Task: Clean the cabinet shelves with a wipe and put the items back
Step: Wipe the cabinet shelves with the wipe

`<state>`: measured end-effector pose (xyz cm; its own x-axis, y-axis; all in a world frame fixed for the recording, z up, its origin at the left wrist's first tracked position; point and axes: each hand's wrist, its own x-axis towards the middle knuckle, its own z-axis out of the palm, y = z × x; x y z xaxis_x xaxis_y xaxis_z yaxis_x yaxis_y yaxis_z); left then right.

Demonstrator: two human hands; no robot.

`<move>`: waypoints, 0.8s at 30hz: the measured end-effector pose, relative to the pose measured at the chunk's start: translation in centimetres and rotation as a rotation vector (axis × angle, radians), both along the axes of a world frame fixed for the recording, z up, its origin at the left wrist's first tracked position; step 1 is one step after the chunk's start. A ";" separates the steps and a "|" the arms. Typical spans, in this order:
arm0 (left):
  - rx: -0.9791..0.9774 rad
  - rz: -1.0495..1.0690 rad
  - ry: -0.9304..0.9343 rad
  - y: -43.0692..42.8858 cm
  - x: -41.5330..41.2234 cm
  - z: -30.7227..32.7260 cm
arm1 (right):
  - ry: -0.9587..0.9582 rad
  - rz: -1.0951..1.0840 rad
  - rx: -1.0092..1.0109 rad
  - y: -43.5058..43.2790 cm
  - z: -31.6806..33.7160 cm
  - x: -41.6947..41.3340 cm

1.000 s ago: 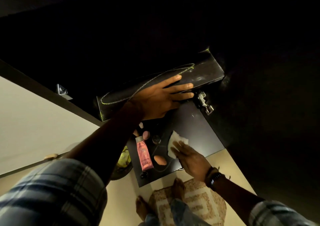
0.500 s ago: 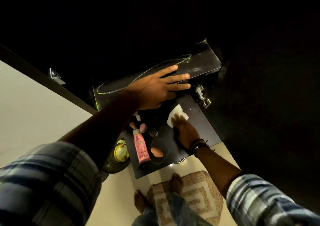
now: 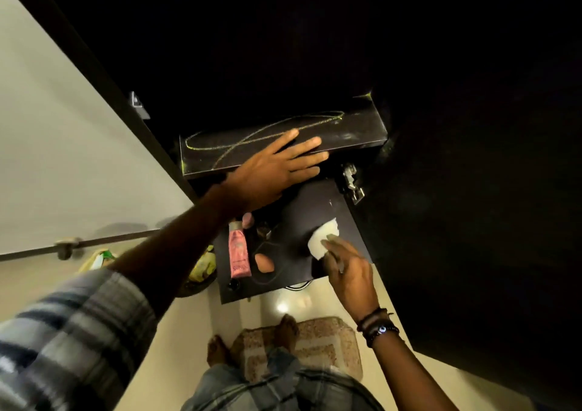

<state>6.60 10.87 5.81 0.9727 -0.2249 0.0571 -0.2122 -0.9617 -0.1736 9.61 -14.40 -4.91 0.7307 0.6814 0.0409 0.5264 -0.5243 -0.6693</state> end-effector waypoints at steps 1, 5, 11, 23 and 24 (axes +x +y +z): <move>-0.067 0.049 -0.043 -0.8 -0.9 -0.3 | -0.013 -0.012 0.054 0.9 1.9 0.3; -0.334 0.257 -0.197 -2.9 -4.9 -1.5 | -0.166 -0.013 0.275 4.6 8.1 1.3; -0.454 0.562 -0.209 -4.5 -9.4 -3.0 | -0.250 0.032 0.410 10.3 12.8 4.1; -0.882 1.145 -0.088 -5.8 -14.2 -6.6 | -0.371 0.035 0.318 10.4 9.5 1.1; -0.910 1.169 -0.075 -6.0 -14.5 -7.2 | -0.337 0.087 0.268 9.6 8.0 0.2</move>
